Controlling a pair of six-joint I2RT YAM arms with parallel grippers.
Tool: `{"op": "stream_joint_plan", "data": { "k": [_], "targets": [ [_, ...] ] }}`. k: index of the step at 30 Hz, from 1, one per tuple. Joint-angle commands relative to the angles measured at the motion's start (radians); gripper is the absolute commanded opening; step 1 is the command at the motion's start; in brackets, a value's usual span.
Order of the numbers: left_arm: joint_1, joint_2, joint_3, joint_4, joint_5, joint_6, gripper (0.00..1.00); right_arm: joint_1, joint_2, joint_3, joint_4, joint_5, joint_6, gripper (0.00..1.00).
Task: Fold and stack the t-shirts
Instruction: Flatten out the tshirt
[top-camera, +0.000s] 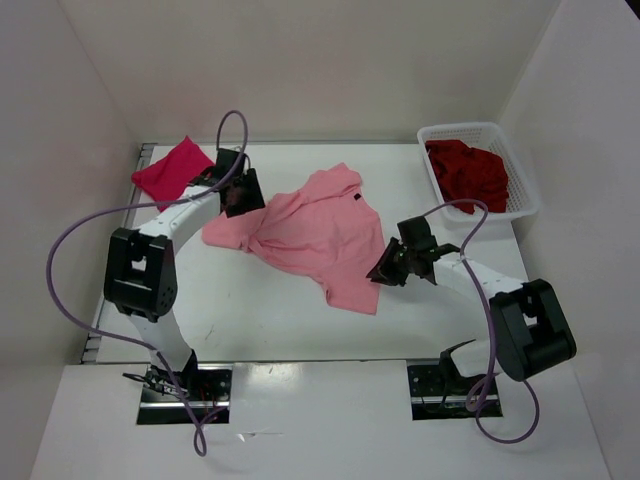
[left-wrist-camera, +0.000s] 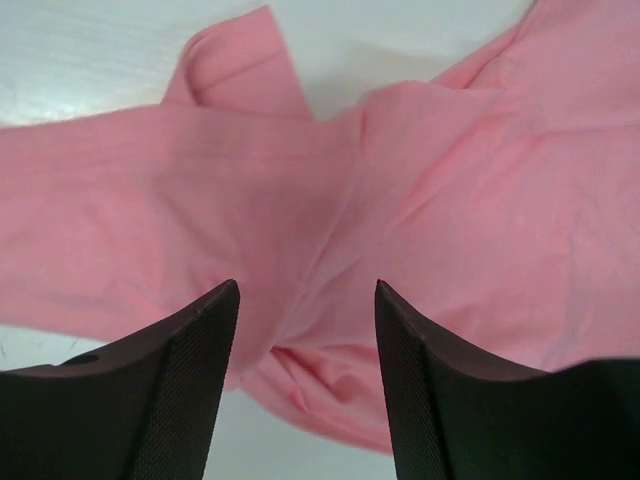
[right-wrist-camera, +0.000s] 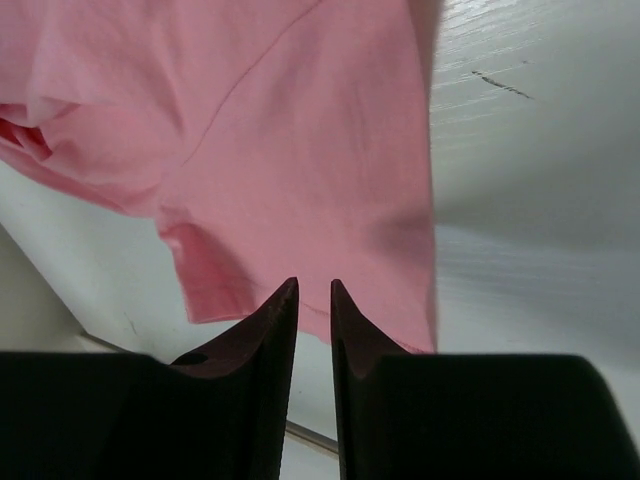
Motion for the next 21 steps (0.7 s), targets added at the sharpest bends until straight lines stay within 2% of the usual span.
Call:
{"op": "stream_joint_plan", "data": {
  "k": [1,7,16,18,19,20,21],
  "targets": [
    [-0.052,0.083,0.08,-0.001,-0.142,0.097,0.64,-0.001,-0.03,-0.016,0.064,0.02,0.035,0.25],
    [-0.052,0.209,0.178,-0.015,-0.172,0.126,0.56,-0.001,-0.059,-0.039,0.064,0.011,0.035,0.25],
    [-0.052,0.315,0.263,-0.015,-0.162,0.146,0.45,-0.001,-0.059,-0.059,0.074,-0.009,0.026,0.25],
    [-0.052,0.324,0.283,-0.015,-0.153,0.146,0.39,-0.001,-0.059,-0.059,0.074,-0.009,0.026,0.25],
    [-0.052,0.324,0.283,-0.015,-0.153,0.146,0.3,-0.001,-0.068,-0.069,0.064,-0.009,0.026,0.27],
    [-0.052,0.324,0.283,-0.015,-0.153,0.146,0.25,-0.001,-0.069,-0.07,0.064,0.002,0.026,0.27],
    [-0.043,0.324,0.283,-0.024,-0.153,0.146,0.2,-0.001,-0.078,-0.07,0.064,0.002,0.026,0.33]
  ]
}}
